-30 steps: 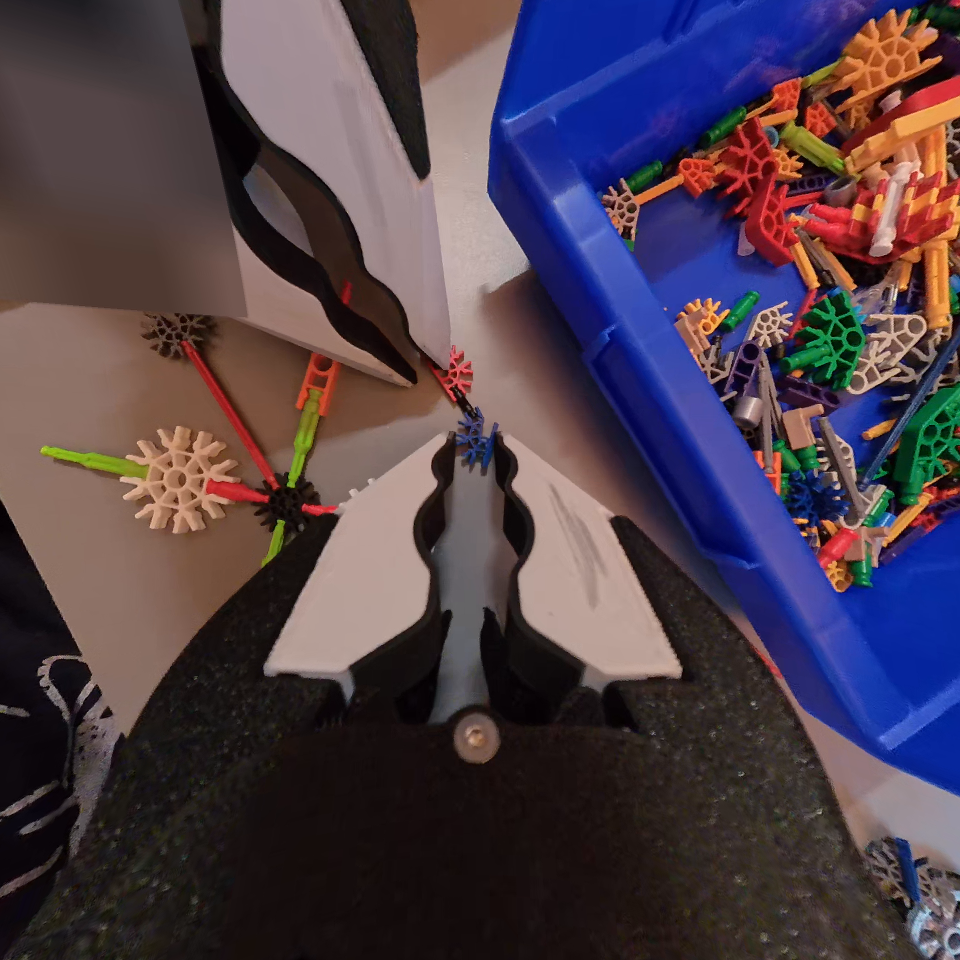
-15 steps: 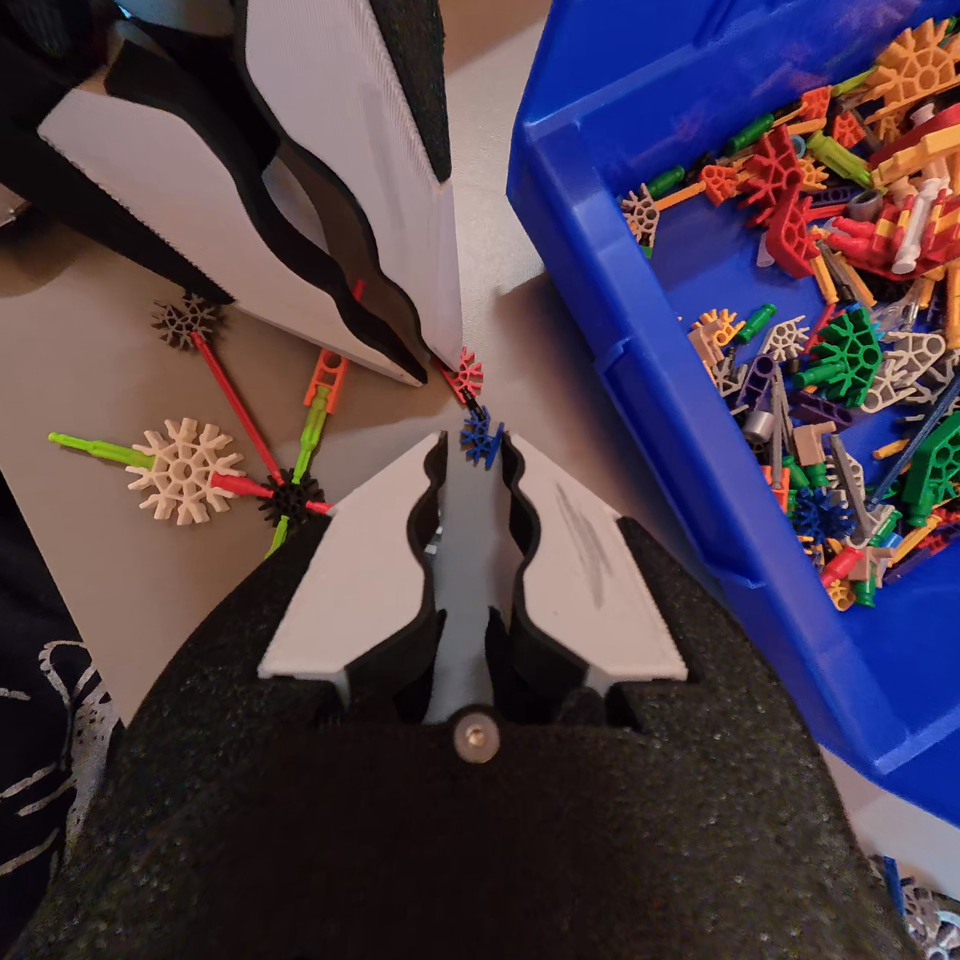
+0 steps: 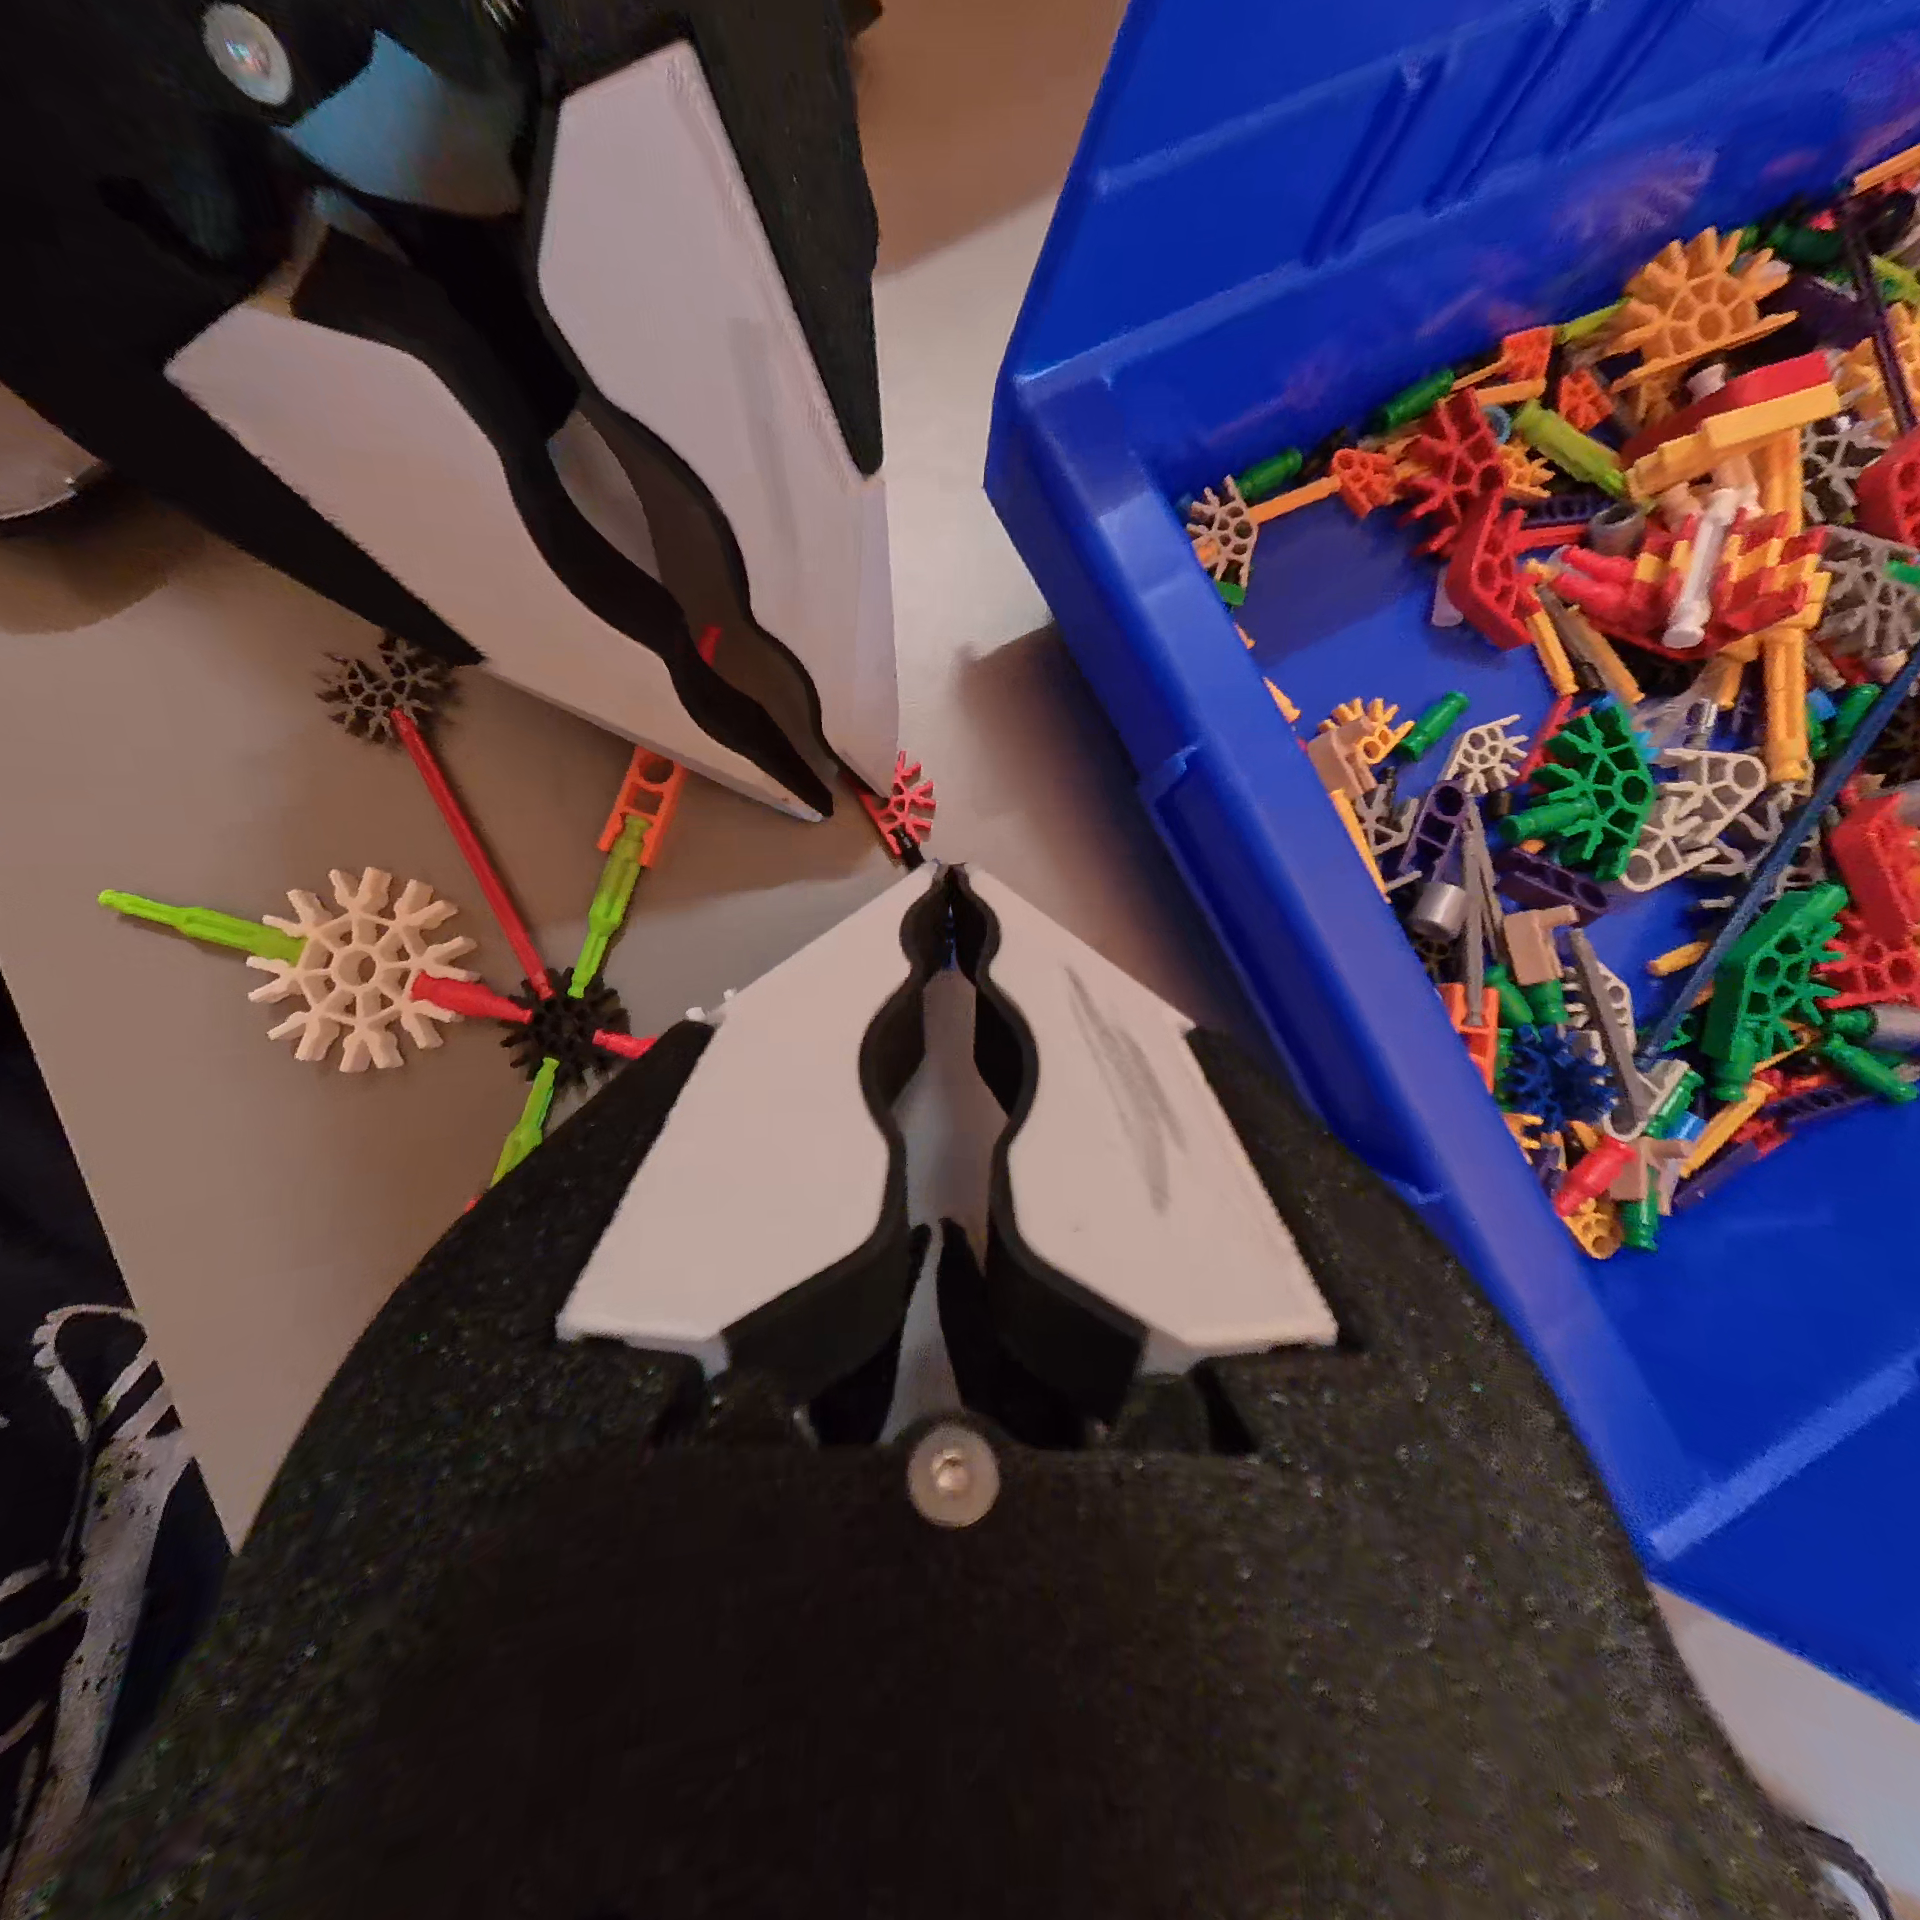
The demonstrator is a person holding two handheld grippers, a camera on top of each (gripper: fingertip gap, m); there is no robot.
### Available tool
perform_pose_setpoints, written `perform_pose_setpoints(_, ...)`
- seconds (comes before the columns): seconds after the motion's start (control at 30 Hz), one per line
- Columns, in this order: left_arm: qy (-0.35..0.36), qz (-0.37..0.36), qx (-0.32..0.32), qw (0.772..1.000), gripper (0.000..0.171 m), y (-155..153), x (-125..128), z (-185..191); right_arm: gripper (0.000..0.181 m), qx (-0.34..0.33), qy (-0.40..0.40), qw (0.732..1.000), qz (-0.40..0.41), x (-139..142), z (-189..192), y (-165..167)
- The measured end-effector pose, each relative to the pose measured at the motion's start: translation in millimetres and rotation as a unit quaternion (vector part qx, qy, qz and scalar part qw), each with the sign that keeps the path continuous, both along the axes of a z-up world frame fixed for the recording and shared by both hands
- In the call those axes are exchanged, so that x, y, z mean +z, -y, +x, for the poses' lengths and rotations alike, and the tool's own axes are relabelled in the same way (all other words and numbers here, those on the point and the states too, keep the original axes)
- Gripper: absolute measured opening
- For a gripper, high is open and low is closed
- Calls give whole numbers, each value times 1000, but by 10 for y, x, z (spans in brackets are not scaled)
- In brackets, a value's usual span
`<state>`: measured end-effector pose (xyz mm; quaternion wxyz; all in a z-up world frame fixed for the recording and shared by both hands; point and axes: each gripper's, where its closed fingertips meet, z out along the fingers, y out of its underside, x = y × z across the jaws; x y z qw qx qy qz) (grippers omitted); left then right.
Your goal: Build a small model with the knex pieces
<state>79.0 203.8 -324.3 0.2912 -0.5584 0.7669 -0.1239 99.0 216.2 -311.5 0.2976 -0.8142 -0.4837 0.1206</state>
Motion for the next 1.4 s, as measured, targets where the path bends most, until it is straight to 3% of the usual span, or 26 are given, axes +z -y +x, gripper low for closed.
perform_pose_setpoints(0.7,-2,7,1,1000,4,-18,-3,0,0,18,29,998,-45,-123,-50,29)
perform_pose_setpoints(0.9,3,-4,14,1000,9,-50,10,-48,4,-8,-42,997,-66,71,-14,26)
perform_pose_setpoints(1.1,35,-26,24,999,14,-64,211,-143,5,-22,-53,998,-31,377,158,18)
perform_pose_setpoints(1.4,60,5,90,994,17,-283,574,-588,9,-9,-45,999,-7,372,127,73)
